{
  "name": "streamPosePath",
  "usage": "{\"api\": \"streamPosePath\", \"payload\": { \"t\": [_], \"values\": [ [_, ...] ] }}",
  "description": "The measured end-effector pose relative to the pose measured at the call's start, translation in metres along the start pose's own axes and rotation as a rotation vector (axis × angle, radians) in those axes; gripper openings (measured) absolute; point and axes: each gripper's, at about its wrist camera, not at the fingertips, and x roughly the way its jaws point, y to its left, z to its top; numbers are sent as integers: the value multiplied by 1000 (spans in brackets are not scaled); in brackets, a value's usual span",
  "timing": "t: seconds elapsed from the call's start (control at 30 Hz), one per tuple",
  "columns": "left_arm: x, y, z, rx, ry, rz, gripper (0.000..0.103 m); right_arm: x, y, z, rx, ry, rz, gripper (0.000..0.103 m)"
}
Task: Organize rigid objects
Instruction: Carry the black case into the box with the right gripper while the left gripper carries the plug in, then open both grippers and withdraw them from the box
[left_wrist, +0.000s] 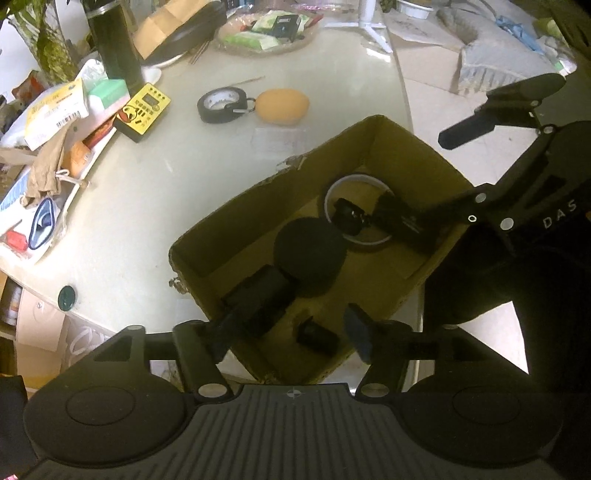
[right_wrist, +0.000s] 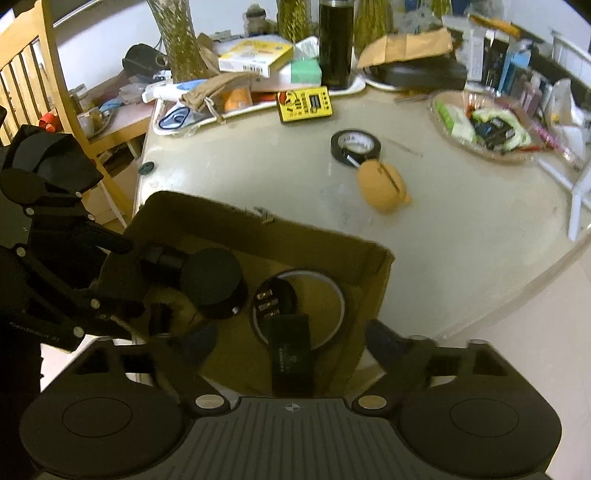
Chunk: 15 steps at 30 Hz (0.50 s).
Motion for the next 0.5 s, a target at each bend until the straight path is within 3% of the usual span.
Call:
{"api": "streamPosePath", "payload": {
  "t": [0.2,0.5],
  "values": [
    [0,0,1,1,3,3,65,-1,-2,2,-1,-6,-11,103],
    [-1,0,1,-2,3,2,65,-1,-1,1,-4,-7,-11,103]
  ]
}}
